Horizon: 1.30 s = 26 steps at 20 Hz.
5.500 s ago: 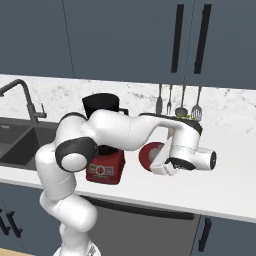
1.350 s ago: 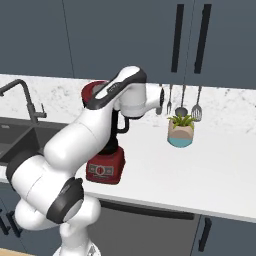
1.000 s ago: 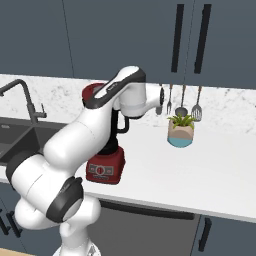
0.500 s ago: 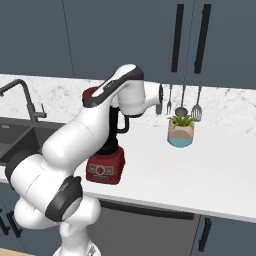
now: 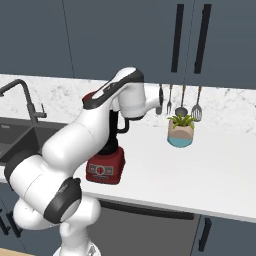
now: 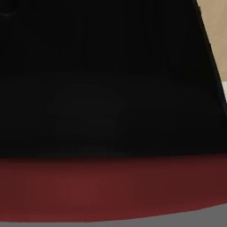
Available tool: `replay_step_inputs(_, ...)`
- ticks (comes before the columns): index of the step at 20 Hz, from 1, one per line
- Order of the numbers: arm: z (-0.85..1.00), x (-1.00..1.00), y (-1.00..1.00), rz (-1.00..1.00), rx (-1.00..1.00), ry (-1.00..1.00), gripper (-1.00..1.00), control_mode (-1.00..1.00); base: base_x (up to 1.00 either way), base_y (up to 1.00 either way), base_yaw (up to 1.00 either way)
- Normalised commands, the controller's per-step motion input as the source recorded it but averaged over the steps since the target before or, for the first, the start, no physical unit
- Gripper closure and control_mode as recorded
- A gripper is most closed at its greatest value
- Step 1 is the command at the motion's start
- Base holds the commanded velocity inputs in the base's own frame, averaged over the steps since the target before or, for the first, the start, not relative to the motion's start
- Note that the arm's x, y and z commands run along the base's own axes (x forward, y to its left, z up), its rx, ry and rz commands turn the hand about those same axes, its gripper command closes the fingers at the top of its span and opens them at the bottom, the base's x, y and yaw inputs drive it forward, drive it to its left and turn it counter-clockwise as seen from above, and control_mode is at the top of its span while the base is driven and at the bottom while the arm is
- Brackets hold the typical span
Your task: Close the lid blender by securely placing the lid on top.
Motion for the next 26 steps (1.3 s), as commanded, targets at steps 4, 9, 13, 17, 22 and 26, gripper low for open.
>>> replay_step_inputs(4,-0.01,0.00,0.18,0.00,-0.01,0.00,1.00,-1.00,0.00,0.00,0.00)
replay_step_inputs(9,-0.15,0.00,0.06,0.00,0.00,0.00,-1.00,-1.00,0.00,0.00,0.00)
replay_step_inputs(13,-0.01,-0.04,0.00,0.00,0.00,-0.02,-1.00,-1.00,0.00,0.00,0.00)
replay_step_inputs(17,0.00,-0.08,0.00,0.00,0.00,0.00,-1.00,-1.00,0.00,0.00,0.00)
replay_step_inputs(22,0.02,-0.08,0.00,0.00,0.00,0.00,-1.00,-1.00,0.00,0.00,0.00)
replay_step_inputs(26,0.28,-0.18,0.00,0.00,0.00,-0.09,-1.00,-1.00,0.00,0.00,0.00)
